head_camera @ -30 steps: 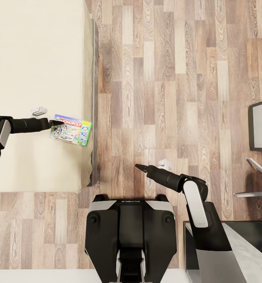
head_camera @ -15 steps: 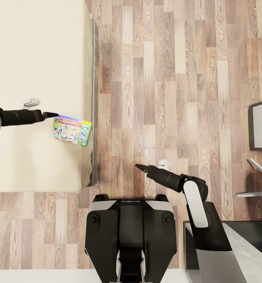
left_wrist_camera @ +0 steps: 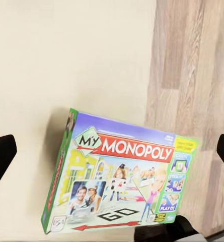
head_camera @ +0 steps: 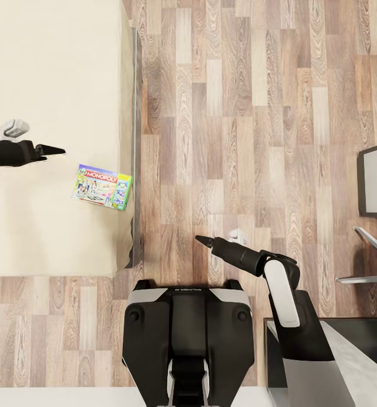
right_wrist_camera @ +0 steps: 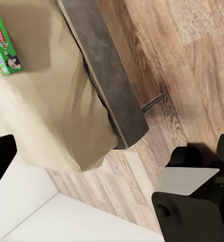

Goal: Put all the toys in the child's room - the three board games (two on the bed and one on the table), the two jigsaw puzzles on the table, and the tennis ball on the table - inside the toy box on the table in the child's room.

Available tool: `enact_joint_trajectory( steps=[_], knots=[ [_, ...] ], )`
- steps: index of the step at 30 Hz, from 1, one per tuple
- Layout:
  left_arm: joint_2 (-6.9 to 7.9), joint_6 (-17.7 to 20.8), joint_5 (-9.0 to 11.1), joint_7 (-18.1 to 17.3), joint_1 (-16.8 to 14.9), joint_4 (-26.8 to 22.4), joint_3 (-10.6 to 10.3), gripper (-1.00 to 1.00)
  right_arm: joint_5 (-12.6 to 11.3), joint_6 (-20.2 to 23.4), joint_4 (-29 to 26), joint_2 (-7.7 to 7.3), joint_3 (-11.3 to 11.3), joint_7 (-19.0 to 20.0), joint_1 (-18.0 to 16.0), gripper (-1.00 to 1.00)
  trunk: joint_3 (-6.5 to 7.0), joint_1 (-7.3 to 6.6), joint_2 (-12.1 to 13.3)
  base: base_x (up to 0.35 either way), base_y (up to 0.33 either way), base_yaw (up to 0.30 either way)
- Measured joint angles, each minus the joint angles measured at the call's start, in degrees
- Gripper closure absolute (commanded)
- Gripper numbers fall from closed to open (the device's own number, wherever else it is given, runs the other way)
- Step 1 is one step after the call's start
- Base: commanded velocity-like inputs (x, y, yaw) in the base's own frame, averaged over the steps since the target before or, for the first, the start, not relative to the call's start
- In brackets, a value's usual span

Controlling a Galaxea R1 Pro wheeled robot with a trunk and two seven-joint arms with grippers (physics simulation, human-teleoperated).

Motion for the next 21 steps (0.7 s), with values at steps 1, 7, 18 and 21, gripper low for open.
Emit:
enact_joint_trajectory(
  steps=[1, 7, 18, 21],
  knots=[
    [0.93, 0.4, 0.0, -1.6, 0.0, -1.0, 0.0, -1.0, 0.0, -0.1, 0.0, -0.01, 0.0, 0.0, 0.0, -1.0, 0.0, 0.0, 0.0, 0.0, 0.0, 0.0],
    [7.31, 0.9, -0.2, -12.4, 0.0, -3.1, -0.4, -1.0, 0.0, -0.3, 0.1, -0.08, 0.0, 0.0, 0.1, -1.0, 0.15, -0.01, 0.0, 0.0, 0.0, 0.0],
    [13.67, 0.8, -0.4, -19.9, 0.1, -3.6, -0.8, -1.0, 0.0, -0.3, 0.1, -0.09, 0.0, 0.0, 0.1, -1.0, 1.12, 0.0, 0.0, 0.0, 0.0, 0.0],
    [13.95, 0.8, -0.4, -20.1, 0.2, -3.6, -0.8, -1.0, 0.0, -0.3, 0.1, -0.07, 0.0, -0.1, 0.2, -1.0, 1.4, 0.0, 0.0, 0.0, 0.0, 0.0]
  ],
)
